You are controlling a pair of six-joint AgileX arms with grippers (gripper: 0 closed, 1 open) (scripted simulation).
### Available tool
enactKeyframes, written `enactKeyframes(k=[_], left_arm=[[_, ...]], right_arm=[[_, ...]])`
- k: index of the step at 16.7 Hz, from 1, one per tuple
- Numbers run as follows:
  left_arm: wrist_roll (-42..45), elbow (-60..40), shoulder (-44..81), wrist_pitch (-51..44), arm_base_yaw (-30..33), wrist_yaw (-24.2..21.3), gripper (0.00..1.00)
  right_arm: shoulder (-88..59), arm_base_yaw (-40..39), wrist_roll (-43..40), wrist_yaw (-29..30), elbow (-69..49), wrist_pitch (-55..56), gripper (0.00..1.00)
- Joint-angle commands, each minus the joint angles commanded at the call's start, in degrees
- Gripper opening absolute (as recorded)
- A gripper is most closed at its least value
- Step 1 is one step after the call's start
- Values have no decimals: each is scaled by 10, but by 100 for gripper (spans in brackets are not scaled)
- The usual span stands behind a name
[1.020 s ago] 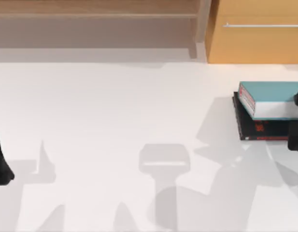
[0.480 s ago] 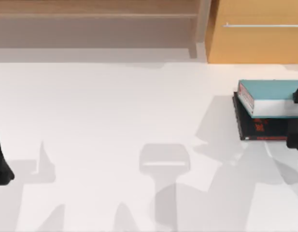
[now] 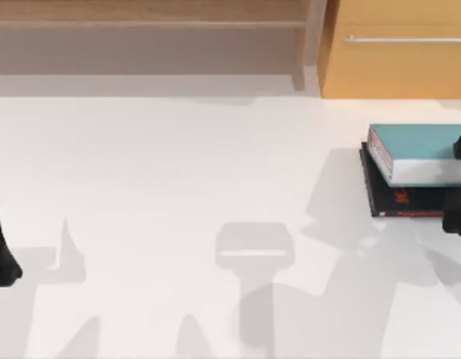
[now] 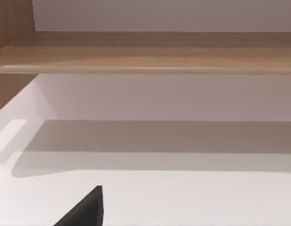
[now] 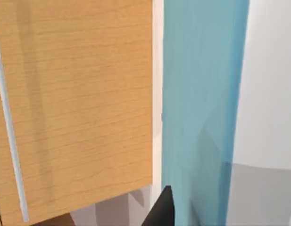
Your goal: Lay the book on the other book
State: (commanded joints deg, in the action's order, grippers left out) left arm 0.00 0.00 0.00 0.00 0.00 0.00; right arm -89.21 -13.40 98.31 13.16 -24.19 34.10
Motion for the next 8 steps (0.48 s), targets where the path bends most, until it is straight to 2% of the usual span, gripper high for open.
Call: enactKeyframes(k=[3, 8], left_arm=[[0, 0, 0, 0, 0, 0, 100], [0, 0, 0, 0, 0, 0, 100]], right_arm=[[0, 0, 0, 0, 0, 0, 98], [0, 0, 0, 0, 0, 0, 100]])
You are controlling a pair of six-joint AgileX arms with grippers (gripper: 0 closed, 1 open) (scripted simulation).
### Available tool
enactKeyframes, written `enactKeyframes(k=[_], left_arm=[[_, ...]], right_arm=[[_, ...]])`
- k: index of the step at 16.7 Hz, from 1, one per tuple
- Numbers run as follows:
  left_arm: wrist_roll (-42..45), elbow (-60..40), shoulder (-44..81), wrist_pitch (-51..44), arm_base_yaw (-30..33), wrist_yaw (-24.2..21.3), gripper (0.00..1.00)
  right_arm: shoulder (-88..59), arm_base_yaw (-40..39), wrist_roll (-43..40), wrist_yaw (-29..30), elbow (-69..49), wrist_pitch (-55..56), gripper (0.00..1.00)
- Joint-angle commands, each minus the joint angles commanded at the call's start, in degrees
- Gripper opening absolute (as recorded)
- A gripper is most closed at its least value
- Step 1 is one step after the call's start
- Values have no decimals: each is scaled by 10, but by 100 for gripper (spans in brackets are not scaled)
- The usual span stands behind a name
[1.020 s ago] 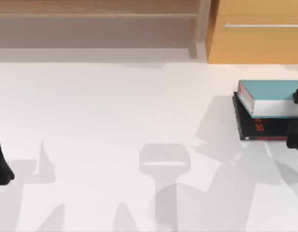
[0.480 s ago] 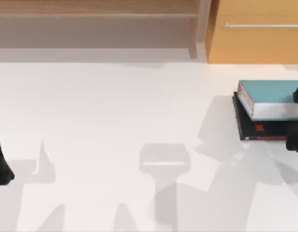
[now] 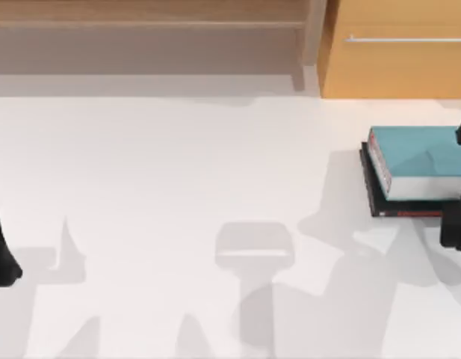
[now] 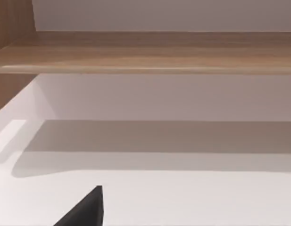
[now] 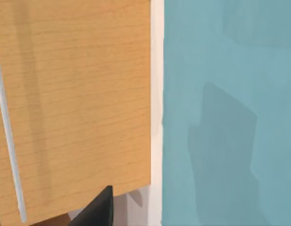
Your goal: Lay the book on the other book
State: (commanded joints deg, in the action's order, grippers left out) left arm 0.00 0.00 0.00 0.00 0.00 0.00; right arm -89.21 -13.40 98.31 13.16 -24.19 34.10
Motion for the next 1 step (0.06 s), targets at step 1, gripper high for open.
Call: enactKeyframes(k=[1], left_arm=[[0, 0, 0, 0, 0, 0, 100]], right_arm=[[0, 0, 0, 0, 0, 0, 100]])
